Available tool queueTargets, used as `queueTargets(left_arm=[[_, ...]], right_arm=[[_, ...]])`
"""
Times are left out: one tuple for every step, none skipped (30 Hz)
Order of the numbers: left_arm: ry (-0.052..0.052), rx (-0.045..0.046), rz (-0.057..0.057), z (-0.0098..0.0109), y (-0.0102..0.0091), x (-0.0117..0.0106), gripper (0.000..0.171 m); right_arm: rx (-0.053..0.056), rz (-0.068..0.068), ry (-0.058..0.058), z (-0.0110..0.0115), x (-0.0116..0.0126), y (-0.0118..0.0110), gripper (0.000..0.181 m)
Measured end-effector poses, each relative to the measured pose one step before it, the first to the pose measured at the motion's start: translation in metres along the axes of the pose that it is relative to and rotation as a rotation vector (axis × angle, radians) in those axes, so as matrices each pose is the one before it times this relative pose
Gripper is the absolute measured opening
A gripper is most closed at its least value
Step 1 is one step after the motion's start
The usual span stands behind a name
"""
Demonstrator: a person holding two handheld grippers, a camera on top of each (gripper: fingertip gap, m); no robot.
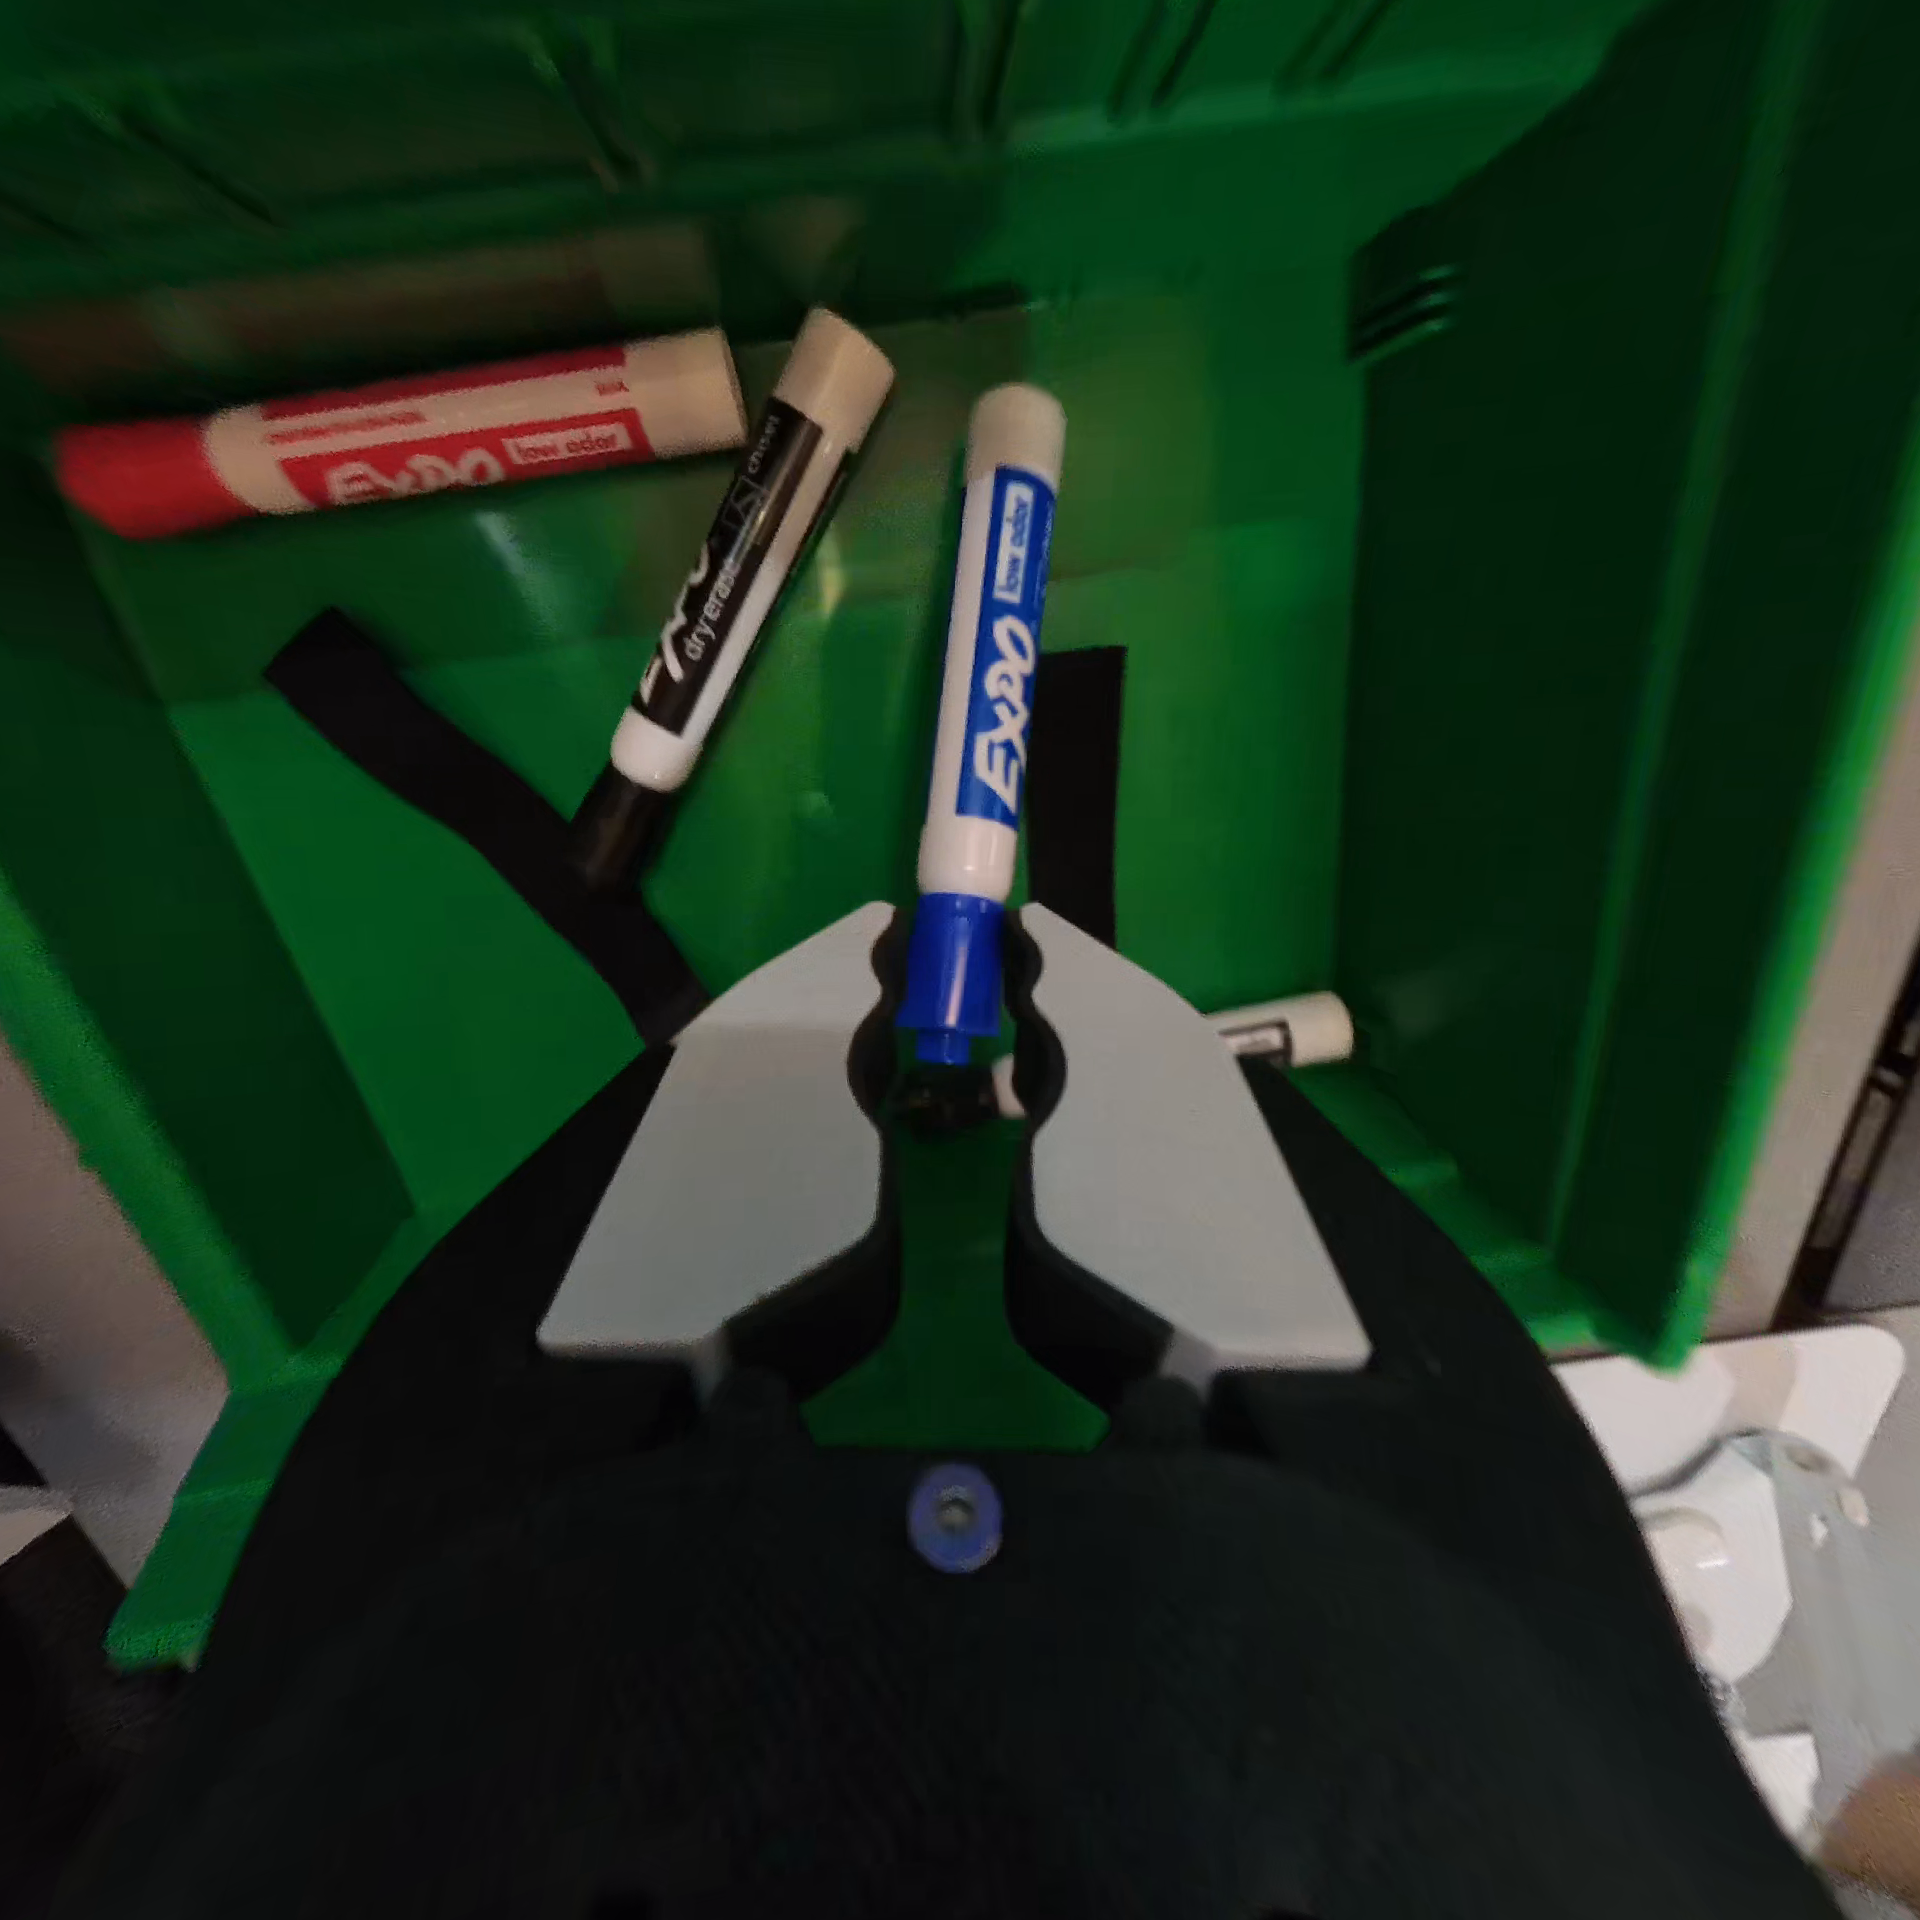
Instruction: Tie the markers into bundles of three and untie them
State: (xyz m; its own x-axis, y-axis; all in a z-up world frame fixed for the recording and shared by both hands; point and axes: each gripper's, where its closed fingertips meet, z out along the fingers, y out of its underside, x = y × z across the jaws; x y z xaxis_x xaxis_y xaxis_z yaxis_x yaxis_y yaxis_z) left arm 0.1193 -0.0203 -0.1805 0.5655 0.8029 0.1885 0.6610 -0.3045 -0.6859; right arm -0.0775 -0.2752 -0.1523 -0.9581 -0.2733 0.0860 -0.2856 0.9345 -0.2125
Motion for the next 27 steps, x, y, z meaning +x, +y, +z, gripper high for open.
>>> queueTargets(left_arm=[[0.0014, -0.0003, -0.0003, -0.00009, -0.00007, 0.00008, 0.043], [0.0019, -0.00112, -0.0009, 0.00004, 0.00011, 0.00009, 0.043], [0.0012, -0.00038, -0.0008, 0.00009, -0.00002, -0.00014, 0.043], [0.0016, -0.00188, -0.0008, 0.00012, 0.00035, 0.00002, 0.043], [0.001, -0.00297, -0.0007, 0.00022, 0.00046, -0.00007, 0.043], [-0.0026, -0.0021, -0.0002, 0.00018, 0.00044, -0.00059, 0.043], [-0.0042, -0.00485, 0.0005, 0.00017, 0.00087, -0.00095, 0.043], [-0.003, -0.00562, 0.0007, 0.00021, 0.00083, -0.00092, 0.043], [0.0042, -0.00451, -0.0044, 0.00007, 0.00064, -0.00011, 0.043], [0.0109, -0.00176, -0.0114, -0.00001, 0.00031, 0.00045, 0.043], [0.0153, 0.00228, -0.0144, 0.0, -0.00036, 0.00097, 0.043], [0.0155, 0.00488, -0.0166, 0.00005, -0.00061, 0.00076, 0.043], [0.0072, 0.00652, -0.0179, 0.00015, -0.00085, -0.0006, 0.043], [-0.0002, 0.00241, -0.0154, 0.00029, -0.00052, -0.00171, 0.043], [-0.0052, -0.00455, -0.0089, 0.00058, 0.00015, -0.00205, 0.043], [-0.0126, -0.00879, -0.0019, 0.00083, 0.00018, -0.00289, 0.043], [-0.0189, -0.00896, 0.0047, 0.00101, -0.0006, -0.00329, 0.043], [-0.018, -0.01449, 0.011, 0.00135, -0.00072, -0.00275, 0.043], [-0.012, -0.01745, 0.0161, 0.00163, -0.00107, -0.00166, 0.043], [-0.0064, -0.01981, 0.0197, 0.00198, -0.00152, -0.00071, 0.043], [-0.0021, -0.0224, 0.0218, 0.00227, -0.00156, -0.00007, 0.043], [0.0048, -0.02962, 0.0228, 0.00267, -0.00114, 0.00051, 0.043], [0.0122, -0.03199, 0.0219, 0.00291, -0.001, 0.00107, 0.043], [0.0283, -0.03582, 0.0157, 0.00304, -0.00039, 0.0026, 0.044], [0.0359, -0.0365, 0.0068, 0.00283, -0.00064, 0.00284, 0.044], [0.0266, -0.02171, 0.0063, 0.00207, -0.00256, 0.001, 0.044], [0.0221, -0.01133, 0.0067, 0.00133, -0.00422, 0.00005, 0.044]], right_arm=[[0.0455, 0.0109, -0.0029, -0.01324, 0.00126, 0.00163, 0.018], [0.0518, 0.0113, -0.0069, -0.01438, -0.00001, 0.00194, 0.018], [0.0517, 0.0199, -0.0071, -0.01517, -0.00098, 0.00295, 0.018], [0.0552, 0.0177, -0.0088, -0.0159, -0.00248, 0.00356, 0.018], [0.0571, 0.0139, -0.0062, -0.0164, -0.00341, 0.00439, 0.018], [0.0514, 0.0154, -0.001, -0.01654, -0.00376, 0.00596, 0.017], [0.0489, 0.0118, -0.0001, -0.01664, -0.00487, 0.00721, 0.018], [0.0466, 0.0084, -0.0014, -0.01634, -0.00599, 0.00833, 0.017], [0.0392, 0.01, 0.0001, -0.01596, -0.00648, 0.00974, 0.017], [0.0319, 0.0107, 0.0058, -0.01545, -0.00616, 0.01126, 0.017], [0.0263, 0.0055, 0.0106, -0.0147, -0.00565, 0.01232, 0.018], [0.0201, 0.002, 0.0159, -0.01376, -0.00482, 0.01321, 0.017], [0.0123, 0.0008, 0.0239, -0.01269, -0.00345, 0.01392, 0.017], [0.0078, -0.0068, 0.0296, -0.01171, -0.00231, 0.01415, 0.017], [0.0065, -0.0143, 0.0296, -0.01061, -0.00232, 0.01382, 0.017], [0.0042, -0.0168, 0.0215, -0.00949, -0.00307, 0.01322, 0.017], [0.0057, -0.0191, 0.0178, -0.00839, -0.0034, 0.01208, 0.017], [0.0045, -0.0227, 0.0139, -0.00745, -0.00372, 0.01126, 0.017], [0.0056, -0.0365, 0.0042, -0.0067, -0.00518, 0.01013, 0.017], [0.006, -0.048, 0.0037, -0.00589, -0.00579, 0.00897, 0.017], [0.0024, -0.0518, 0.0043, -0.00497, -0.00617, 0.00827, 0.017], [-0.0018, -0.052, -0.0056, -0.00391, -0.00816, 0.00747, 0.017], [-0.0137, -0.0296, 0.0021, -0.00273, -0.00667, 0.00754, 0.017], [-0.0368, -0.0094, 0.0095, -0.00212, -0.00428, 0.00904, 0.017], [-0.0423, -0.0097, 0.0197, -0.0025, -0.0025, 0.00948, 0.017], [-0.0272, -0.0112, 0.0186, -0.00333, -0.0028, 0.00731, 0.017], [-0.0093, -0.0046, -0.0008, -0.004, -0.00575, 0.00484, 0.017]])
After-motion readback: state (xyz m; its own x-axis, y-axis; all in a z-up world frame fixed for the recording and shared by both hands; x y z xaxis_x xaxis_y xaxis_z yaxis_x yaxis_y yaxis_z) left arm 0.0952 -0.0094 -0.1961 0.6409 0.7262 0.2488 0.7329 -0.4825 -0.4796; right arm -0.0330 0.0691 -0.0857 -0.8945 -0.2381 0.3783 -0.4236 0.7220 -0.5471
